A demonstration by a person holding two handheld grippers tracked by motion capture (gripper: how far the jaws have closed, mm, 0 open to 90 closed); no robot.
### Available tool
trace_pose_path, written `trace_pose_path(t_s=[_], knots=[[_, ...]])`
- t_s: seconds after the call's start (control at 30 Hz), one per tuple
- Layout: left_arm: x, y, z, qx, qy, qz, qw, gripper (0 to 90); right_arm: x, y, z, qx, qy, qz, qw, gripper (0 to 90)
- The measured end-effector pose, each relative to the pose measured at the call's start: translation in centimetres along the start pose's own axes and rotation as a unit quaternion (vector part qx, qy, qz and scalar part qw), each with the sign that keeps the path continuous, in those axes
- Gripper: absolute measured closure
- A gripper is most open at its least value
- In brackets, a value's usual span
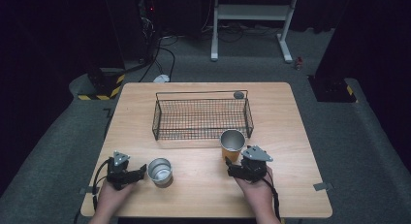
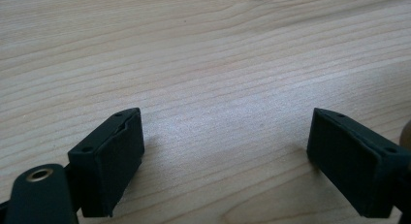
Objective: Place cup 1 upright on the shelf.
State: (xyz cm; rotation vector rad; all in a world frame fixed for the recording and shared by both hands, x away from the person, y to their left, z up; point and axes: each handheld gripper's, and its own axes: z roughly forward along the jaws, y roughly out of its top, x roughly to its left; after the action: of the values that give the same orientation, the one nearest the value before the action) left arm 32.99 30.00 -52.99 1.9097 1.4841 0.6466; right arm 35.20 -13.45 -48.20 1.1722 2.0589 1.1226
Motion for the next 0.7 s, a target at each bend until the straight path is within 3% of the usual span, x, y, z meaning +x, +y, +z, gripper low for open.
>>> trace_pose_path(t_s=[0.7], knots=[[0.0, 0.0, 0.0, 0.000, -0.001, -0.002, 1.0000, 13.5, 0.4, 0.6, 1.2, -0.012, 0.006, 0.003, 0.9999, 9.2]])
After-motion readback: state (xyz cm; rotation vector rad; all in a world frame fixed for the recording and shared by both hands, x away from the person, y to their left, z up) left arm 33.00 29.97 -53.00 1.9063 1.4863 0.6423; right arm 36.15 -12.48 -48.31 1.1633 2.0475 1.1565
